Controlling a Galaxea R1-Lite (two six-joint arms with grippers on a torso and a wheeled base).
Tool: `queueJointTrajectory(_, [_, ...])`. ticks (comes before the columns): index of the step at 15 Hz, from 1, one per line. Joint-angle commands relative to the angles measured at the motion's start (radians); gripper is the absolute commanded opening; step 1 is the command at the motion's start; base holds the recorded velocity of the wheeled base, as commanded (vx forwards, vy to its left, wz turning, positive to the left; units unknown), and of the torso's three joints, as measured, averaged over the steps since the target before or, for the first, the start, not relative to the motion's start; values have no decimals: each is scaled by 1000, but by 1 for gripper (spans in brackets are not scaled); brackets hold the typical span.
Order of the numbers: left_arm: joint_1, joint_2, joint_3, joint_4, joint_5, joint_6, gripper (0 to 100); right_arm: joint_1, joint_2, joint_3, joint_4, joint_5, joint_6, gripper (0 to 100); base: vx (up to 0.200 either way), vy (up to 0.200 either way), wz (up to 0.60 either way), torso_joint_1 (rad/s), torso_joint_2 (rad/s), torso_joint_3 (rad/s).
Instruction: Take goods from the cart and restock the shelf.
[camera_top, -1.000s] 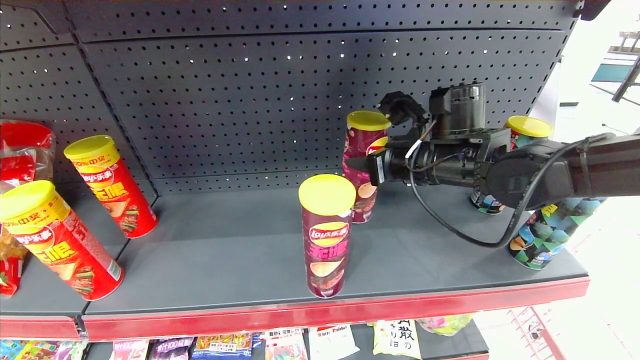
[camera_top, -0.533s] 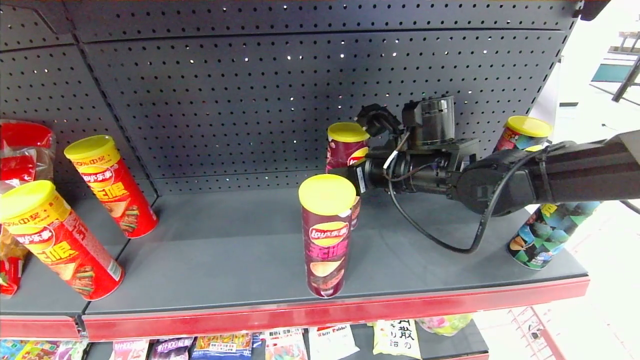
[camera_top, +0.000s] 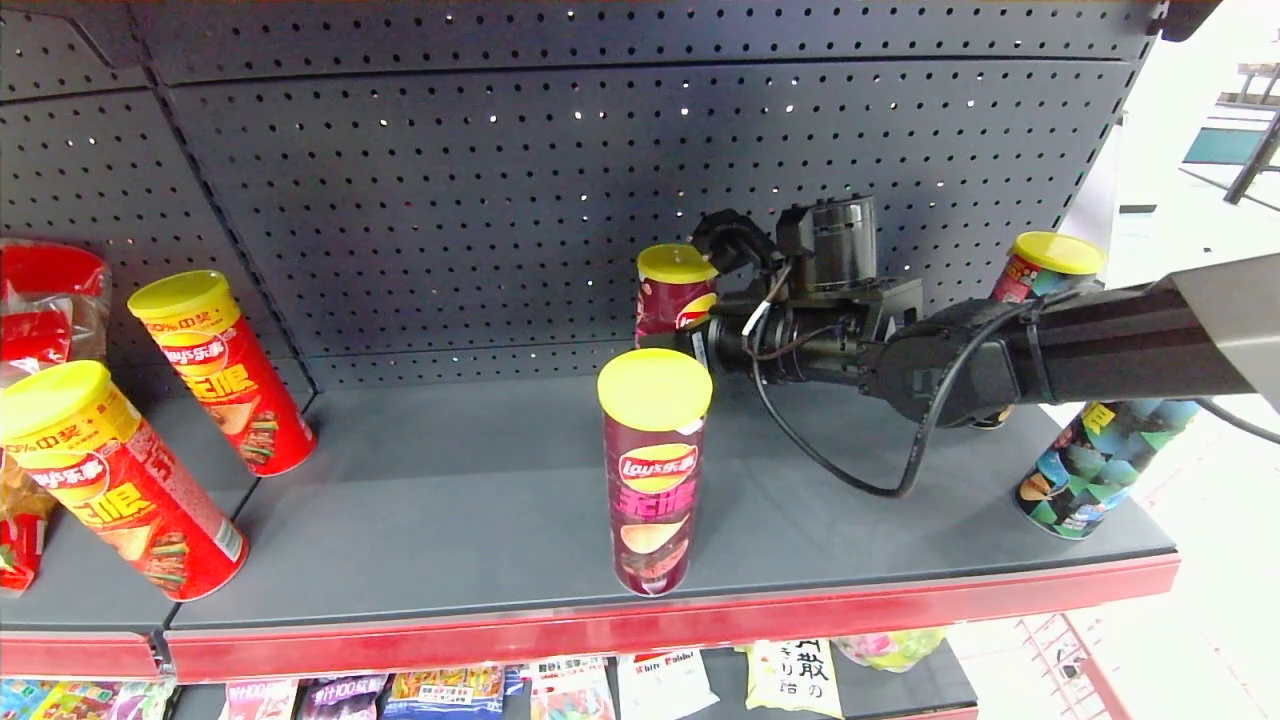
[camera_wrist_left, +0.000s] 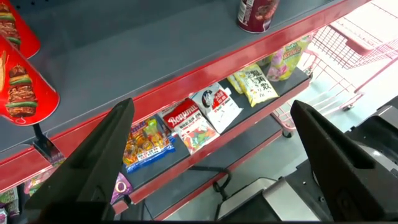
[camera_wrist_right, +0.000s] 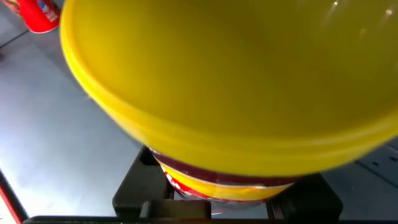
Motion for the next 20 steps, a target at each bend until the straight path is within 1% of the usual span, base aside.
queueJointTrajectory(1, [1, 2, 0, 0, -1, 0, 100, 3, 8, -6, 0, 0, 0, 0, 0, 0, 0, 0, 0, 0])
queueJointTrajectory(8, [-1, -18, 26, 0, -1, 0, 100, 6, 14, -3, 0, -1, 0, 0, 0, 0, 0, 0, 0, 0])
queueJointTrajectory(9, [-1, -17, 26, 0, -1, 0, 100, 8, 14, -3, 0, -1, 0, 100, 0, 0, 0, 0, 0, 0])
queueJointTrajectory(13, [-1, -18, 28, 0, -1, 0, 100, 12, 2, 3, 1, -1, 0, 100, 0, 0, 0, 0, 0, 0])
queueJointTrajectory(15, [-1, -18, 28, 0, -1, 0, 100, 11, -15, 15, 1, -18, 1, 100, 0, 0, 0, 0, 0, 0])
queueJointTrajectory(20, [-1, -15, 34, -1, -7, 0, 100, 14, -115, 136, 1, -30, 4, 100, 0, 0, 0, 0, 0, 0])
